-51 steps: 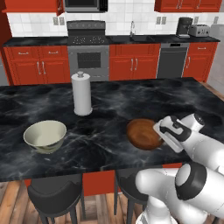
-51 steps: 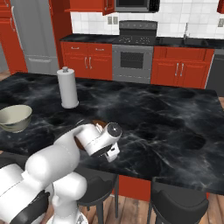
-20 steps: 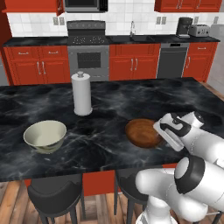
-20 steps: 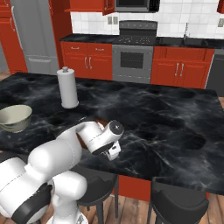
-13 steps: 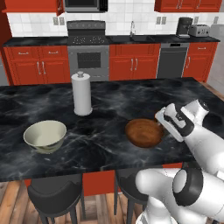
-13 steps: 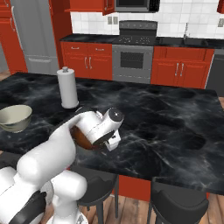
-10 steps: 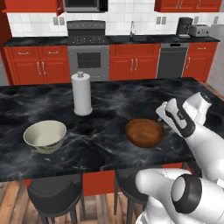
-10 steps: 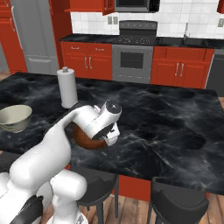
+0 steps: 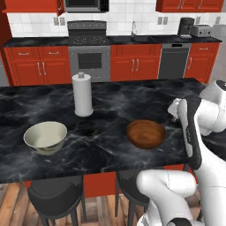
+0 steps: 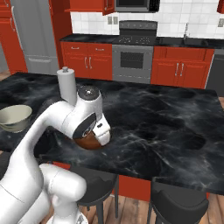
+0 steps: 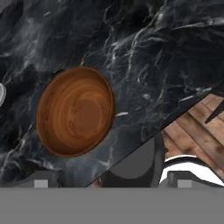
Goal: Pick up the bowls from the cabinet and place each bowl in front of a stool on the dining counter.
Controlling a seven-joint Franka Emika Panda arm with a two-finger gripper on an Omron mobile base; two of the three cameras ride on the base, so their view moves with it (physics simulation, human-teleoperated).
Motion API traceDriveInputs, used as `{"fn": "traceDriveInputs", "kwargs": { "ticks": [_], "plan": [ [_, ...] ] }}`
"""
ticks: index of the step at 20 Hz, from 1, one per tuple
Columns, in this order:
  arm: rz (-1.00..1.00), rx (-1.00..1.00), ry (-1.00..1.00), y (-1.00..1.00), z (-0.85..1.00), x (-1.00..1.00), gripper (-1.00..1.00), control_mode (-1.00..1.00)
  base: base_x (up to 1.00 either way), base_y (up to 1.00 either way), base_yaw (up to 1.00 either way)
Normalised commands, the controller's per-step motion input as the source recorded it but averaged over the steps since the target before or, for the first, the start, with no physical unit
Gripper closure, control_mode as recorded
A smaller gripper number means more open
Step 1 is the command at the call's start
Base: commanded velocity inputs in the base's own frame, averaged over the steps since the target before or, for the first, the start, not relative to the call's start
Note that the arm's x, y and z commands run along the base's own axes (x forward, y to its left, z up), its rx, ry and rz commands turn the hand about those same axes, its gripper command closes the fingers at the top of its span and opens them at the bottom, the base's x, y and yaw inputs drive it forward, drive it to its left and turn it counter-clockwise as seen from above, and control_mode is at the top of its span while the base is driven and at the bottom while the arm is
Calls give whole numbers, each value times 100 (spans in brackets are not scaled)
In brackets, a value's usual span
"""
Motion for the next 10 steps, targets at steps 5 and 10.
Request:
{"fn": "traceDriveInputs", "kwargs": {
  "ticks": [5,10],
  "plan": [
    [0,-28,-10,0,35,-100,-100,-100,0,0,0],
    [1,-28,-16,8,75,-100,-100,-100,0,0,0]
  ]
}}
